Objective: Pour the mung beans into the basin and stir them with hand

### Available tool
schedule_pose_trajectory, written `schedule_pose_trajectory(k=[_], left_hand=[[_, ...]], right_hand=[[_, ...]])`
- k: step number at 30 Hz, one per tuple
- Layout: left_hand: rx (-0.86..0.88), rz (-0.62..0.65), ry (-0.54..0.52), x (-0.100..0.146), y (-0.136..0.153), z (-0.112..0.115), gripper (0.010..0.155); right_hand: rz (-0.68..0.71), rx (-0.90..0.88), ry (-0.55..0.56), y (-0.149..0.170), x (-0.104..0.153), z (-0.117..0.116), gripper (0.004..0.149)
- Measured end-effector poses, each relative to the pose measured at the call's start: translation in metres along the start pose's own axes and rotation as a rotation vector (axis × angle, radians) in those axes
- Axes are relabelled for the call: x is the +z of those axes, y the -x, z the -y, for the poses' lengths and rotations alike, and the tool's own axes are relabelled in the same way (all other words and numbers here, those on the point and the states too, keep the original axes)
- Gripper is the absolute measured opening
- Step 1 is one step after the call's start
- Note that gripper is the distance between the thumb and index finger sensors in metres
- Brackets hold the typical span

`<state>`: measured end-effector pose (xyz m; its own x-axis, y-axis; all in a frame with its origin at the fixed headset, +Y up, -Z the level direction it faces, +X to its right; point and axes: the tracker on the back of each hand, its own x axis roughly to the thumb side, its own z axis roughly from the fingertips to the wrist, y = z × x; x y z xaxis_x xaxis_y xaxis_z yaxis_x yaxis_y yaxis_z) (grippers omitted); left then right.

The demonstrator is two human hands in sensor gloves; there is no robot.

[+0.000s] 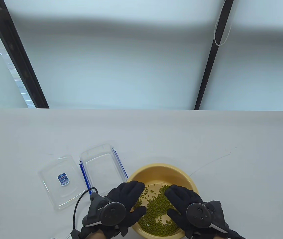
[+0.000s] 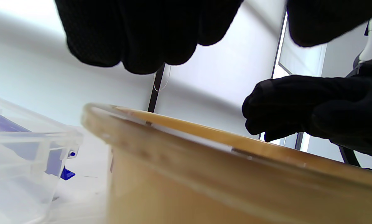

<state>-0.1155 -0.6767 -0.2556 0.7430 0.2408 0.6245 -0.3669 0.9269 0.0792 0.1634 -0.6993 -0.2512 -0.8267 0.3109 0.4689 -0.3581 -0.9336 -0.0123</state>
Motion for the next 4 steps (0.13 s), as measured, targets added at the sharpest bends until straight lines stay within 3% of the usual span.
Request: schedule_pose_trajectory(k=[4], left_hand=[[0.008, -0.007, 0.005, -0.0001, 0.0017, 0.0010, 0.079]], right_hand=[[-0.002, -0.012, -0.009, 0.0005, 0.0001, -0.0006, 0.069]])
